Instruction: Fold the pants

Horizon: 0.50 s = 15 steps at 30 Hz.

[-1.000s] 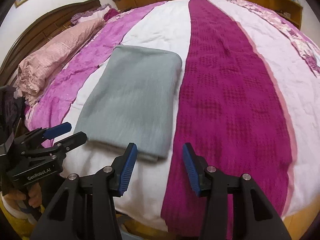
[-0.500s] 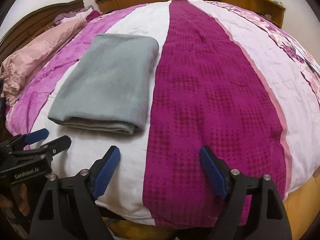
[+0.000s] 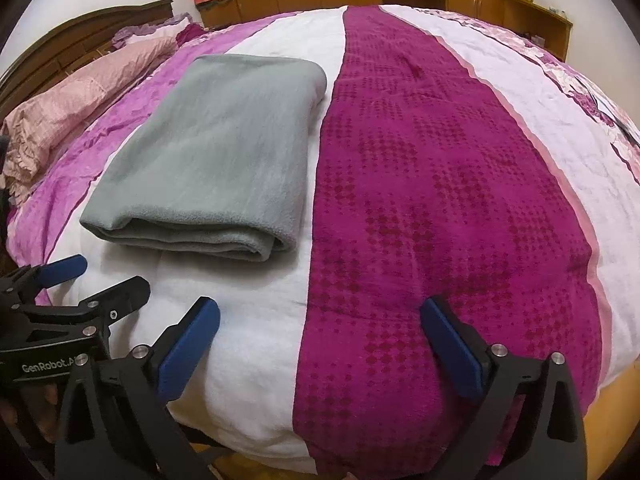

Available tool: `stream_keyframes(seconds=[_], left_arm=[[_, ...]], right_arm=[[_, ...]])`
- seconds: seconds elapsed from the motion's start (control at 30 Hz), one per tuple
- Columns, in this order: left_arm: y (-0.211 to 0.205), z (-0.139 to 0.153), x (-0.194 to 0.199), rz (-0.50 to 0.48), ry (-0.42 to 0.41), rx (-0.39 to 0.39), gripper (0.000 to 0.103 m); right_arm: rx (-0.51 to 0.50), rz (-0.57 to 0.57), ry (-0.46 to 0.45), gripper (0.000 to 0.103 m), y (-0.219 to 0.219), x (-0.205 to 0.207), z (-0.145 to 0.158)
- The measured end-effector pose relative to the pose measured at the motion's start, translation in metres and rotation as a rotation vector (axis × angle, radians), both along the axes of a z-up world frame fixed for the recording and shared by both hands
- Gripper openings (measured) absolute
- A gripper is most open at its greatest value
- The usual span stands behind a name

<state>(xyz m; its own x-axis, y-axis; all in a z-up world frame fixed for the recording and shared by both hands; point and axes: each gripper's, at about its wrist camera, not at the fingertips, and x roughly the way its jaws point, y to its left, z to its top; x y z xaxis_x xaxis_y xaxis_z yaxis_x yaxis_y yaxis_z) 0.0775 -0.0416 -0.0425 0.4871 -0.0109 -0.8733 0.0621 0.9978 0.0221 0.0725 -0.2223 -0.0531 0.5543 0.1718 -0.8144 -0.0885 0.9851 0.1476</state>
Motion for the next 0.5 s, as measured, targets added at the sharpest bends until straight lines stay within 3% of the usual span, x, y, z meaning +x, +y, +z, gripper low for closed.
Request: stream_keyframes(seconds=[0.5], left_arm=[[0.0003,0.0002,0.0007,0.000,0.000,-0.001,0.103]], right_arm=[[-0.003,-0.001,-0.007,0.099,0.0011,-0.0008,-0.0023]])
